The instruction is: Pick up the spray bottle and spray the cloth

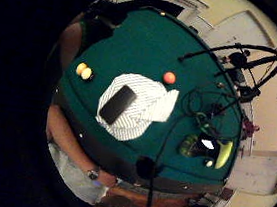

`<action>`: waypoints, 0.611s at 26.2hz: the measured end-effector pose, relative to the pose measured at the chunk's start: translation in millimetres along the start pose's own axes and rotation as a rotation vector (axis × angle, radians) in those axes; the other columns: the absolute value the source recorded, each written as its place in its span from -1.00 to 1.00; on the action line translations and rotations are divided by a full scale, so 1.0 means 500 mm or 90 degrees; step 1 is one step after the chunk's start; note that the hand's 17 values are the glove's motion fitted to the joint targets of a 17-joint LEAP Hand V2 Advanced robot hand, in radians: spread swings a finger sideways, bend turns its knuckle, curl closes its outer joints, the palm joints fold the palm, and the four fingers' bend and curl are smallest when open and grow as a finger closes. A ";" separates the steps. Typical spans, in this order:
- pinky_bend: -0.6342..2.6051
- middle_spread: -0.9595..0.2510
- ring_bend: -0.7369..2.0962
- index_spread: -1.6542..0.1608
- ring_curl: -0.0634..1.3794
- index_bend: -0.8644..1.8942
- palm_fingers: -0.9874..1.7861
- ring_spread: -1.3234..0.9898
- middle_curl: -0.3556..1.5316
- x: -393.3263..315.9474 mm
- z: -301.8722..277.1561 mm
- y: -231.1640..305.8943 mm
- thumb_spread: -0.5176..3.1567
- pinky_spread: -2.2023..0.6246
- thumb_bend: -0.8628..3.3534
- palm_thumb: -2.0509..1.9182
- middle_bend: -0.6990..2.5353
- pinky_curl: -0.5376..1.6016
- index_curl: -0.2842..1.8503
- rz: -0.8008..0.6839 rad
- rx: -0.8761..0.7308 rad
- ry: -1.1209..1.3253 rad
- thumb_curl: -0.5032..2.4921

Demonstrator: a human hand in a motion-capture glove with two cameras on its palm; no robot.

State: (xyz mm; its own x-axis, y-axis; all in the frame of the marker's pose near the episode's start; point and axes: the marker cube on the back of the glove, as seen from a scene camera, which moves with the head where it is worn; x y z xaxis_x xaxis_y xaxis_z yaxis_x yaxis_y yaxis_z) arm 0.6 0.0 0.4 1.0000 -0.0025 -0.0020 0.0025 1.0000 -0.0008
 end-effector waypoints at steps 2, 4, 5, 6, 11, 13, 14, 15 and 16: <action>-0.34 0.51 -0.26 0.54 -0.79 -0.24 0.10 0.11 -0.55 0.004 0.001 0.000 -0.47 0.63 -0.53 0.16 -0.44 -0.39 -0.67 0.001 -0.002 0.001 -0.62; -0.34 0.50 -0.25 0.49 -0.74 -0.25 0.09 0.11 -0.52 0.012 0.003 0.000 -0.41 0.64 -0.53 0.16 -0.44 -0.35 -0.63 0.002 -0.007 0.002 -0.61; -0.33 0.50 -0.25 0.47 -0.72 -0.25 0.08 0.10 -0.51 0.016 0.005 0.000 -0.38 0.64 -0.54 0.16 -0.44 -0.34 -0.62 0.004 -0.009 0.002 -0.60; -0.33 0.49 -0.25 0.45 -0.71 -0.25 0.08 0.10 -0.50 0.021 0.007 0.002 -0.36 0.65 -0.54 0.17 -0.44 -0.33 -0.61 0.006 -0.012 0.001 -0.60; -0.33 0.47 -0.24 0.39 -0.66 -0.26 0.07 0.09 -0.46 0.043 0.017 0.009 -0.28 0.67 -0.55 0.17 -0.44 -0.29 -0.58 0.022 -0.022 -0.004 -0.58; -0.34 0.47 -0.24 0.38 -0.65 -0.26 0.07 0.09 -0.44 0.050 0.022 0.015 -0.26 0.67 -0.56 0.17 -0.45 -0.28 -0.57 0.030 -0.024 -0.007 -0.57; -0.34 0.47 -0.24 0.37 -0.65 -0.26 0.07 0.09 -0.43 0.055 0.025 0.019 -0.25 0.67 -0.56 0.18 -0.45 -0.28 -0.56 0.034 -0.025 -0.007 -0.56; -0.34 0.47 -0.24 0.37 -0.64 -0.26 0.07 0.09 -0.43 0.060 0.028 0.023 -0.24 0.67 -0.56 0.18 -0.45 -0.28 -0.56 0.039 -0.026 -0.008 -0.56; -0.34 0.47 -0.24 0.36 -0.63 -0.26 0.07 0.09 -0.42 0.064 0.032 0.027 -0.23 0.68 -0.57 0.18 -0.45 -0.27 -0.55 0.044 -0.026 -0.009 -0.56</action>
State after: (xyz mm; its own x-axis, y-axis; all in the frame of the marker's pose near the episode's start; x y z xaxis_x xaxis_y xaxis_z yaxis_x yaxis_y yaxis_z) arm 32.6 13.7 16.6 0.9978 0.0662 0.0100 -0.0657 0.9969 -0.0425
